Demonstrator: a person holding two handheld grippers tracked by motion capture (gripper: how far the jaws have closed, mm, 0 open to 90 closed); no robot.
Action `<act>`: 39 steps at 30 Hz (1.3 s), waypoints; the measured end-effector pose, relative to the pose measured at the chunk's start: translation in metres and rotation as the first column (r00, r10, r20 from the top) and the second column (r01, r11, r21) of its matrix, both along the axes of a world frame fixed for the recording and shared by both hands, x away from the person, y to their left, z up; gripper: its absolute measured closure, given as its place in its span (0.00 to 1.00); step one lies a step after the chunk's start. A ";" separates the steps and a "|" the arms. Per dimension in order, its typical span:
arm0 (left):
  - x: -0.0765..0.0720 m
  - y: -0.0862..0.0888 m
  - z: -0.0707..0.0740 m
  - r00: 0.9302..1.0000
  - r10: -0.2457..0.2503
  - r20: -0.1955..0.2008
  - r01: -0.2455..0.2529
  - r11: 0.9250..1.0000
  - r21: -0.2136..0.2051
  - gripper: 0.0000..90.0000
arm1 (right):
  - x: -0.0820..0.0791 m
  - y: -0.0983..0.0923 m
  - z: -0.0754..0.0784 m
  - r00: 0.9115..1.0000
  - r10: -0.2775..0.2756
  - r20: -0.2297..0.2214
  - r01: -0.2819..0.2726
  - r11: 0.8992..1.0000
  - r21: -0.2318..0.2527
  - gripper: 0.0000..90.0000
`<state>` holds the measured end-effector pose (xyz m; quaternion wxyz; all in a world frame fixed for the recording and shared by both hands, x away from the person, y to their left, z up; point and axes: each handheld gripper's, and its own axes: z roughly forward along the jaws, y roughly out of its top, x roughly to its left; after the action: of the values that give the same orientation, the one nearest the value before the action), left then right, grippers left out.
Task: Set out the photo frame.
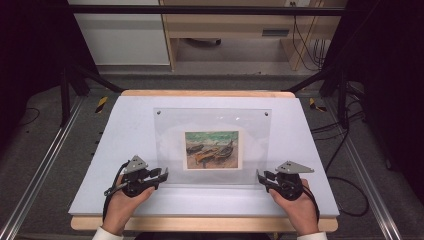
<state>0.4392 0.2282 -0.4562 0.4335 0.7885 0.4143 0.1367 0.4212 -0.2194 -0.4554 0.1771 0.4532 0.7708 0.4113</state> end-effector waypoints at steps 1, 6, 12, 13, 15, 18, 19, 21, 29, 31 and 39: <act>0.000 0.000 0.000 1.000 0.000 0.000 0.000 1.000 0.000 0.70 | 0.000 0.000 0.000 1.000 0.000 0.000 0.000 1.000 0.000 0.75; -0.002 0.000 -0.001 1.000 -0.004 -0.007 0.004 1.000 0.012 0.70 | -0.002 0.000 -0.001 1.000 0.005 -0.002 -0.005 1.000 -0.006 0.75; -0.002 0.000 -0.001 1.000 -0.003 -0.008 0.003 1.000 0.011 0.70 | -0.002 0.001 -0.001 1.000 0.004 -0.009 -0.004 1.000 -0.004 0.75; -0.002 0.000 -0.001 1.000 -0.003 -0.009 0.003 1.000 0.011 0.70 | -0.002 0.001 -0.001 1.000 0.004 -0.009 -0.004 1.000 -0.004 0.75; -0.002 0.000 -0.001 1.000 -0.003 -0.009 0.003 1.000 0.010 0.70 | -0.002 0.001 -0.001 1.000 0.004 -0.008 -0.004 1.000 -0.004 0.75; -0.002 0.000 -0.001 1.000 -0.004 -0.012 0.004 1.000 0.009 0.70 | -0.002 0.001 -0.001 1.000 0.005 -0.006 -0.005 1.000 -0.005 0.75; -0.002 0.000 -0.001 1.000 -0.004 -0.012 0.004 1.000 0.009 0.70 | -0.002 0.001 -0.001 1.000 0.005 -0.006 -0.005 1.000 -0.005 0.75; -0.002 0.000 -0.001 1.000 -0.004 -0.013 0.004 1.000 0.009 0.70 | -0.002 0.001 -0.001 1.000 0.005 -0.006 -0.005 1.000 -0.006 0.75; -0.002 0.000 -0.001 1.000 -0.007 -0.017 0.007 1.000 0.012 0.70 | -0.002 0.001 -0.002 1.000 0.009 -0.009 -0.009 1.000 -0.010 0.75; -0.002 0.000 -0.002 1.000 -0.007 -0.018 0.007 1.000 0.012 0.70 | -0.003 0.001 -0.002 1.000 0.008 -0.011 -0.008 1.000 -0.009 0.75; -0.003 -0.001 -0.002 1.000 -0.012 -0.022 0.013 1.000 0.021 0.69 | -0.003 0.001 -0.002 1.000 0.014 -0.012 -0.014 1.000 -0.013 0.74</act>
<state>0.4363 0.2273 -0.4583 0.4216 0.7970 0.4125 0.1298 0.4186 -0.2180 -0.4576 0.1726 0.4493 0.7777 0.4045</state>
